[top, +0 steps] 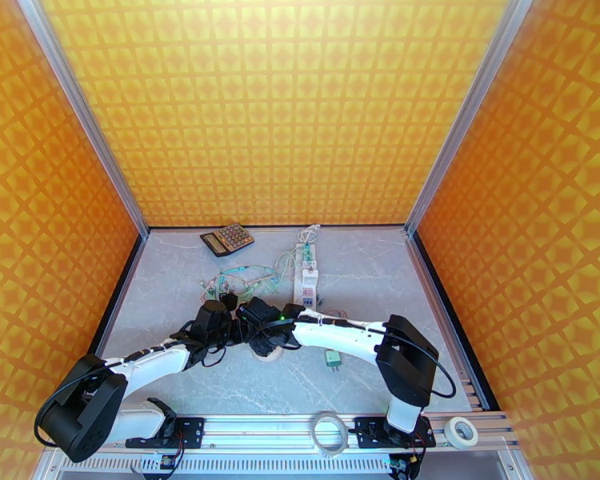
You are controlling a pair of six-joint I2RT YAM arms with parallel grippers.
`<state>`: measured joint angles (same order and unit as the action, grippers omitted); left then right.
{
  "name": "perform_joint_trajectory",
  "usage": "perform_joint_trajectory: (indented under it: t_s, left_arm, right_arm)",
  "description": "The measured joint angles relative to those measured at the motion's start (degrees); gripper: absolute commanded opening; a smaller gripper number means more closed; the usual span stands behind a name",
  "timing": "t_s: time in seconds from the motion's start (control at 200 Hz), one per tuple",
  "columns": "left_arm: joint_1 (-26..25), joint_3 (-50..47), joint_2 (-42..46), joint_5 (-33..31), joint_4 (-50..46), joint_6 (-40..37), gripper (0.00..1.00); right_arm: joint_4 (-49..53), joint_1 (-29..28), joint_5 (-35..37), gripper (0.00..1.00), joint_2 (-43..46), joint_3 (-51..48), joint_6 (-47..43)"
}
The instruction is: Pull the plug off the socket
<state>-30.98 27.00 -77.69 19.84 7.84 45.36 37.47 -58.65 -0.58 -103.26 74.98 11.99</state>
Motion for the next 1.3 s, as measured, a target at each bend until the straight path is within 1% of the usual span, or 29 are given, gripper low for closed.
perform_joint_trajectory:
  t_s: [0.195,0.275,0.415,0.68,0.86,0.975,1.165,1.3]
  left_arm:
    - [-0.3,0.0,-0.3,-0.7,0.7,0.1,0.5]
    - [-0.3,0.1,-0.4,-0.9,0.9,0.1,0.5]
    - [-0.4,0.1,-0.4,-0.8,1.0,0.0,0.5]
    - [-0.5,0.1,-0.4,-0.9,0.9,0.0,0.5]
    - [-0.6,0.2,-0.5,-0.9,0.8,0.0,0.51]
    - [-0.6,0.3,-0.7,-0.9,0.9,0.1,0.51]
    - [-0.6,0.6,-1.2,-1.1,1.3,0.6,0.5]
    - [-0.6,0.6,-1.3,-1.3,1.4,0.7,0.51]
  right_arm:
    - [-2.7,5.4,-9.7,0.13,1.4,-2.9,2.5]
    - [-2.9,6.3,-11.6,0.14,1.4,-3.0,2.8]
    - [-2.6,5.9,-11.0,0.14,1.4,-2.9,2.3]
    - [4.2,0.8,-1.9,0.14,-1.7,3.3,-1.0]
    - [5.4,0.4,-0.8,0.14,-2.2,4.2,-1.3]
    - [5.2,1.7,-2.8,0.14,-2.1,4.0,-1.3]
    - [3.1,6.8,-11.5,0.14,-0.8,1.4,-0.5]
    - [2.6,7.3,-13.0,0.14,-0.8,1.1,0.2]
